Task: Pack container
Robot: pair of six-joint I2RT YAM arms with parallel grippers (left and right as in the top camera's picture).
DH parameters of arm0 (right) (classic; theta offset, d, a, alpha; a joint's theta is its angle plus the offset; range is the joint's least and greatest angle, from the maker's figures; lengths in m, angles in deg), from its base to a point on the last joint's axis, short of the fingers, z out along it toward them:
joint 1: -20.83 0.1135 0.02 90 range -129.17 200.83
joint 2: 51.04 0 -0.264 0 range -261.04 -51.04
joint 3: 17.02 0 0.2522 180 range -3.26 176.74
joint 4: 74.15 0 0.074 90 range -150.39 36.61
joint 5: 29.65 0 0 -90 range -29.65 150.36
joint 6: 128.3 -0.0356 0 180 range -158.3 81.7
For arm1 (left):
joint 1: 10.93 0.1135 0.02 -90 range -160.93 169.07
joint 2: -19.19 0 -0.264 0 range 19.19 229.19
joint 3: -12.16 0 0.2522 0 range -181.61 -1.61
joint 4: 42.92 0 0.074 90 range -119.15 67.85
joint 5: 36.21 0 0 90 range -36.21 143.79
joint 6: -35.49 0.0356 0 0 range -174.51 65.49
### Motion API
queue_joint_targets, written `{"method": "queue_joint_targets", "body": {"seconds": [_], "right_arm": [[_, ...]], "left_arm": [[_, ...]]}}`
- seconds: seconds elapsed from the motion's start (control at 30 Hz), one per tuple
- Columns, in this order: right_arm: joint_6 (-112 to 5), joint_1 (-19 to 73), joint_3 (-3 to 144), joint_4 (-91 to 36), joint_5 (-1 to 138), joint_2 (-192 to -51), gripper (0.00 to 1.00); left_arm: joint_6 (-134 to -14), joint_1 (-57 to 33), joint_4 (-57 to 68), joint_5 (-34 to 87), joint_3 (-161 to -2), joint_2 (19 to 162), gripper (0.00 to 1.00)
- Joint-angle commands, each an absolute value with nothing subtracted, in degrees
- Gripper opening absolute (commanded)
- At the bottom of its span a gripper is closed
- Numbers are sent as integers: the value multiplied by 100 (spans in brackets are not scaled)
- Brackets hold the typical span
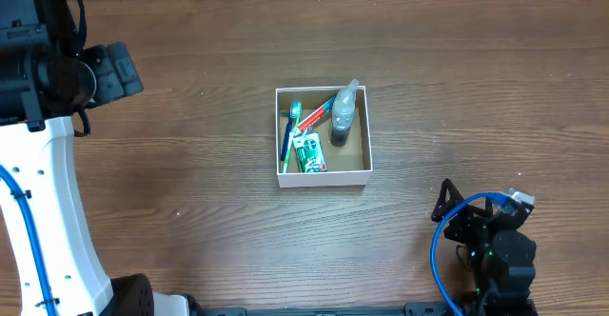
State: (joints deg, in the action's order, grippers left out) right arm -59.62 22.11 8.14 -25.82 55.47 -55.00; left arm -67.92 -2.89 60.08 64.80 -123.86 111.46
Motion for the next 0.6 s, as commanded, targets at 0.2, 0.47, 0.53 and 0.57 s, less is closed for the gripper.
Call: {"method": "queue_joint_targets", "body": {"seconds": [0.2, 0.47, 0.53, 0.57], "right_arm": [[-5931, 2248, 558, -2645, 5551, -5258, 100], [-5931, 2248, 558, -2645, 5551, -5260, 100], [-5931, 2248, 558, -2645, 5551, -5260, 100], [-5931, 2248, 558, -2643, 5551, -5260, 100]], "left_arm": [[-6870, -259, 6016, 6512, -12456, 11170, 100], [-6870, -259, 6016, 6512, -12456, 11170, 100], [-6870, -259, 6016, 6512, -12456, 11170, 100], [-6870, -259, 6016, 6512, -12456, 11170, 100]]}}
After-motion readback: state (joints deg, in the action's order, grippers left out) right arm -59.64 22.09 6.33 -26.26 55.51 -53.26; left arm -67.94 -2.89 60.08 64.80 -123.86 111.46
